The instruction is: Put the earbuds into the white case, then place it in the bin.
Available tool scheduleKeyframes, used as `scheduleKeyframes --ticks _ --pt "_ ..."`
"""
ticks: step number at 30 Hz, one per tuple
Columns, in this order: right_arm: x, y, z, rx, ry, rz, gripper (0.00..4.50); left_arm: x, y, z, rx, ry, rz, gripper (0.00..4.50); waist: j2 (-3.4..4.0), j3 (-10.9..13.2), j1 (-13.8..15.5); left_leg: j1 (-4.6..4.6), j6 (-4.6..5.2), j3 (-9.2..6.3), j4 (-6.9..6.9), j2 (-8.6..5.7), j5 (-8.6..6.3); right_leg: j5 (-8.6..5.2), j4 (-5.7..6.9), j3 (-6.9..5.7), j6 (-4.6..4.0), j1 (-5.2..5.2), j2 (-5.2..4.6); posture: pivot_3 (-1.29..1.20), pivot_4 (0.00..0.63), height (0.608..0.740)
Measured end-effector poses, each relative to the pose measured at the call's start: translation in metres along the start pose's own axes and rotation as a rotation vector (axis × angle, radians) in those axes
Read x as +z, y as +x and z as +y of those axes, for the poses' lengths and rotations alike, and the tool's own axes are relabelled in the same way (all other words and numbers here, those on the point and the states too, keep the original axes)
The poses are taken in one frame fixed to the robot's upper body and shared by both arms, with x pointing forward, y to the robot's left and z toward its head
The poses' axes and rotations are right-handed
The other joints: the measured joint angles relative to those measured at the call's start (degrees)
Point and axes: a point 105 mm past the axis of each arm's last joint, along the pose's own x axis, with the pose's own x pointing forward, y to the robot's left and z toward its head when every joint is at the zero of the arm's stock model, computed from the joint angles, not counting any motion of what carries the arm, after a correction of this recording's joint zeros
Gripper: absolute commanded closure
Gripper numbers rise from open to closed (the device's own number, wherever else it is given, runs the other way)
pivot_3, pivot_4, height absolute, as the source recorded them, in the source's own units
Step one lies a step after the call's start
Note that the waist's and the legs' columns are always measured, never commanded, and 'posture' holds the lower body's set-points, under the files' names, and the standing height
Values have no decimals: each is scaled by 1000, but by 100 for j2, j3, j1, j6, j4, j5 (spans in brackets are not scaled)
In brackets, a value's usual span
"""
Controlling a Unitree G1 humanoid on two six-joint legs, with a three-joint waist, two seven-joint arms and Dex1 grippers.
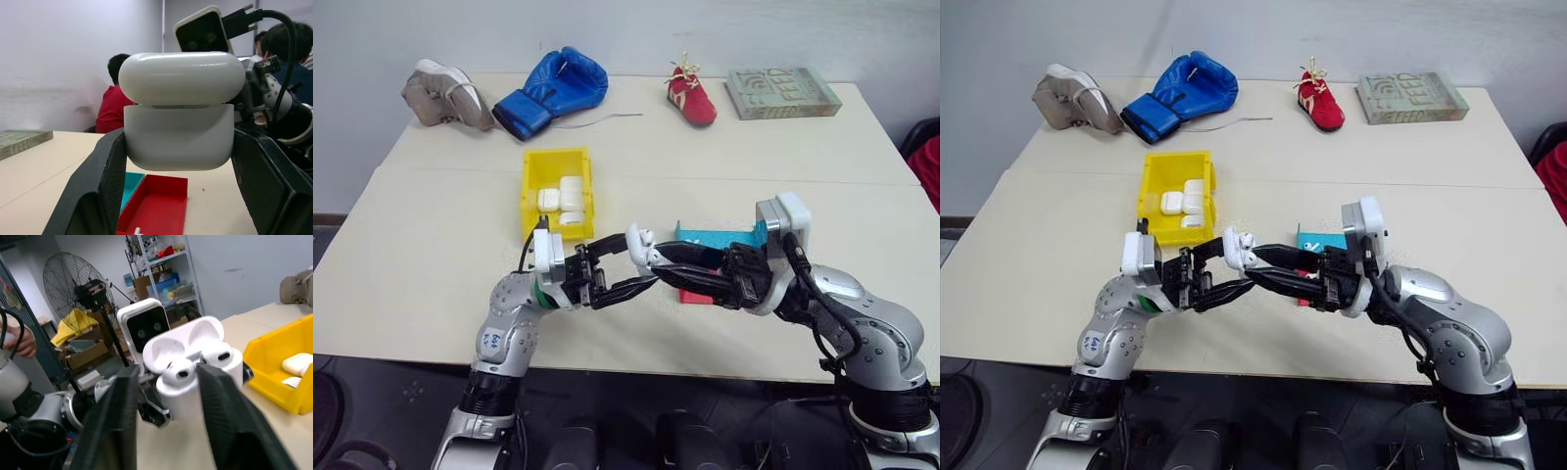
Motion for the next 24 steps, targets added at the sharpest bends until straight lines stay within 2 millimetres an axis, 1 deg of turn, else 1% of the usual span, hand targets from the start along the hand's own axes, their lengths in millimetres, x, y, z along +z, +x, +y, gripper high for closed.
scheduleKeyframes --ticks 2,3,7,8,9,11,13,15,18,19,22,24 --pt "-8 -10 0 -20 39 42 1754 2 0 0 0 3 -10 1722 -1 1 20 -3 2 -1 0 0 -1 0 -1 -1 0 1 -1 0 150 740" --pt "-8 -19 0 -37 61 54 1754 3 -3 1 9 7 -3 1722 -2 1 29 -3 5 -1 2 0 -3 0 -3 -1 0 2 -1 0 150 740" --pt "4 -57 1 -145 79 72 1754 2 -17 8 33 11 77 1722 -3 2 43 -3 7 -2 1 0 -4 0 -10 -4 0 6 -2 0 150 740" --pt "4 -65 2 -174 76 84 2121 -1 -22 10 32 21 134 1722 -4 2 46 -3 8 -2 -1 0 -4 0 -14 -5 0 8 -1 0 150 740" --pt "4 -69 2 -195 66 95 2332 -6 -27 11 25 38 208 1722 -4 2 50 -3 8 -1 -1 0 -4 0 -16 -4 0 9 0 0 150 740" --pt "4 -72 3 -211 11 140 3005 -24 -34 14 -34 91 412 1722 -3 2 26 3 11 10 -2 -1 -2 0 -15 5 0 11 3 0 150 740" --pt "6 -71 3 -215 -61 172 3726 -35 -35 14 -93 132 528 1722 -3 2 12 7 12 11 -4 -1 -2 0 -15 9 0 13 4 0 150 740" --pt "9 -60 3 -188 -122 188 4434 -39 -26 14 -119 141 555 1722 -4 2 8 5 12 11 -4 0 -2 0 -15 12 0 10 4 0 150 740" --pt "9 -37 4 -136 -184 210 4476 -42 -12 13 -159 148 568 1722 -4 3 0 4 10 9 -9 2 -2 0 -13 10 0 4 4 0 150 740" --pt "5 -27 3 -117 -200 223 4476 -44 -9 12 -178 164 587 1722 -4 3 -8 4 9 9 -10 2 -1 0 -12 10 0 1 4 0 150 740" --pt "-6 -6 1 -89 -221 247 4476 -50 -4 7 -209 171 598 1722 -4 3 2 0 8 8 -8 2 0 0 -11 9 0 -2 4 0 150 740" --pt "-14 -2 -4 -107 -239 272 4476 -50 -1 5 -214 177 589 1722 -5 3 23 -5 8 2 -4 1 0 0 -11 5 0 -2 2 0 150 740"
